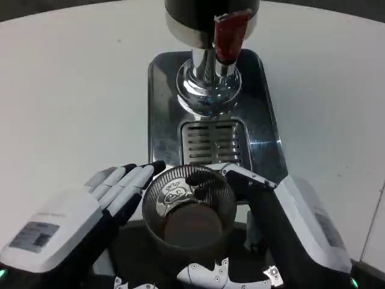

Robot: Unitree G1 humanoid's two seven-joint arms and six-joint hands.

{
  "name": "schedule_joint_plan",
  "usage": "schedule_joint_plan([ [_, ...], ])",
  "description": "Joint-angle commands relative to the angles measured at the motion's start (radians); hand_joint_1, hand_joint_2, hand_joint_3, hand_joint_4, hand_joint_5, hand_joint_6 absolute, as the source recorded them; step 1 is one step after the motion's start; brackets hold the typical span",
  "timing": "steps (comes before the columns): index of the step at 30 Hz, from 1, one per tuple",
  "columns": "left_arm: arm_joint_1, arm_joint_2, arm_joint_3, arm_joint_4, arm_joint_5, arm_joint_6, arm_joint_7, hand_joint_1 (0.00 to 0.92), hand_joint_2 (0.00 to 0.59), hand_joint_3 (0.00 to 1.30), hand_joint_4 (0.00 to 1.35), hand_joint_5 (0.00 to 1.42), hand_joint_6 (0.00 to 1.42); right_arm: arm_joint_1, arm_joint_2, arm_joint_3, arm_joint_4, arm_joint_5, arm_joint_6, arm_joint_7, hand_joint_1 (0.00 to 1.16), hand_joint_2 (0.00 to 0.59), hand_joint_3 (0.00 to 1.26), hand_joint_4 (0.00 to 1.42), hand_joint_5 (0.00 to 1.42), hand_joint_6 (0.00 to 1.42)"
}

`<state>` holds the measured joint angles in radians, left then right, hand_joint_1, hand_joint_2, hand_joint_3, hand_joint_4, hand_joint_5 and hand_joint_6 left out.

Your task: Grasp the cup under the faucet to collect the drink, then remove the cup.

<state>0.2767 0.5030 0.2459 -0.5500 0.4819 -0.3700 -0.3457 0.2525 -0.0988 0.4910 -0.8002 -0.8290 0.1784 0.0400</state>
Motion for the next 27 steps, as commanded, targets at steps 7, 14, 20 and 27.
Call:
schedule_joint_plan([
  [7, 0.018, 0.012, -0.008, 0.011, 0.005, -0.011, 0.014, 0.259, 0.093, 0.00, 0.00, 0.00, 0.00, 0.033, 0.027, 0.044, -0.046, -0.002, -0.038, -0.003, 1.00, 0.182, 0.97, 1.17, 1.13, 1.28],
  [14, 0.020, 0.017, -0.008, 0.013, 0.010, -0.020, 0.016, 0.266, 0.091, 0.00, 0.00, 0.00, 0.00, 0.034, 0.028, 0.044, -0.048, -0.003, -0.038, -0.001, 1.00, 0.182, 0.97, 1.17, 1.12, 1.28],
  [20, 0.020, 0.021, -0.007, 0.017, 0.006, -0.026, 0.017, 0.273, 0.090, 0.00, 0.00, 0.00, 0.00, 0.035, 0.029, 0.045, -0.051, -0.005, -0.037, 0.001, 1.00, 0.182, 0.97, 1.17, 1.12, 1.28],
  [27, 0.017, 0.022, -0.007, 0.022, 0.005, -0.030, 0.016, 0.279, 0.089, 0.00, 0.00, 0.00, 0.00, 0.036, 0.028, 0.043, -0.052, -0.004, -0.038, 0.001, 1.00, 0.182, 0.97, 1.17, 1.13, 1.28],
])
